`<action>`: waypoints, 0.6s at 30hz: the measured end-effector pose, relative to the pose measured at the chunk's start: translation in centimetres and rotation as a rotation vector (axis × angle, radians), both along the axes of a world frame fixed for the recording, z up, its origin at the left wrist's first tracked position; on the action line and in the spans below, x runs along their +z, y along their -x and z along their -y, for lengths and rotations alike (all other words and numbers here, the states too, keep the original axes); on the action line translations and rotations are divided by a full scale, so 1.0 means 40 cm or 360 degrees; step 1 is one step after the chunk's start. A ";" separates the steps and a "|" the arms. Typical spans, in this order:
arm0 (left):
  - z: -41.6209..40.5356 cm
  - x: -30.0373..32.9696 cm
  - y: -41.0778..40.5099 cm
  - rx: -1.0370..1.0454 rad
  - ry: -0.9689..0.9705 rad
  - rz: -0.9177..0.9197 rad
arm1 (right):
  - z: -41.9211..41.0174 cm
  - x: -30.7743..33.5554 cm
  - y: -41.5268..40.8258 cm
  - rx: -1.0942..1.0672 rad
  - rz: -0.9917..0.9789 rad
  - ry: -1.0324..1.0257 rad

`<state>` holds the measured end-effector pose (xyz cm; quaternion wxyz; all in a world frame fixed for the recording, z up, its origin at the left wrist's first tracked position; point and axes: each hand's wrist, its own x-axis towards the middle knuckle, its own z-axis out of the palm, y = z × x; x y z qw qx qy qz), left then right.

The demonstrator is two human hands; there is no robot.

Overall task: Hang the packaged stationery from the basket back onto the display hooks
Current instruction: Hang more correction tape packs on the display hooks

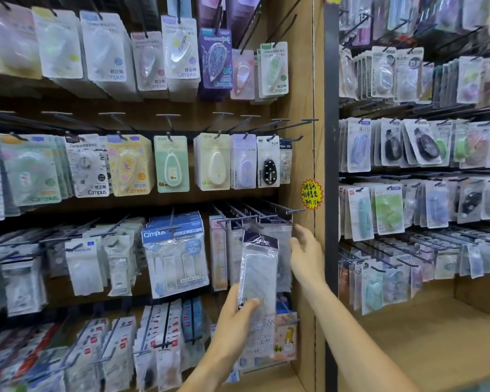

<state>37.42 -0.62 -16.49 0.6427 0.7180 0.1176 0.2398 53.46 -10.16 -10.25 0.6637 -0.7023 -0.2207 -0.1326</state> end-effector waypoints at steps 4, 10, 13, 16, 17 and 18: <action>0.037 0.000 -0.046 -0.0099 -0.0054 0.0007 | 0.059 -0.062 0.113 0.0297 -0.0029 -0.0239; 0.074 0.051 -0.120 -0.0222 -0.0135 0.0013 | 0.046 -0.014 0.043 0.0143 0.0102 -0.0292; 0.075 0.061 -0.150 -0.0182 -0.0196 0.0018 | 0.036 0.013 0.021 0.0111 0.0118 -0.0223; 0.072 0.065 -0.162 -0.0169 -0.0200 -0.0011 | 0.031 0.021 0.011 0.0028 0.0094 -0.0171; 0.076 0.069 -0.160 -0.0180 -0.0213 -0.0026 | 0.032 0.022 0.009 -0.0012 0.0084 -0.0153; 0.081 0.074 -0.155 -0.0191 -0.0204 -0.0027 | 0.033 0.021 0.007 -0.0044 0.0078 -0.0130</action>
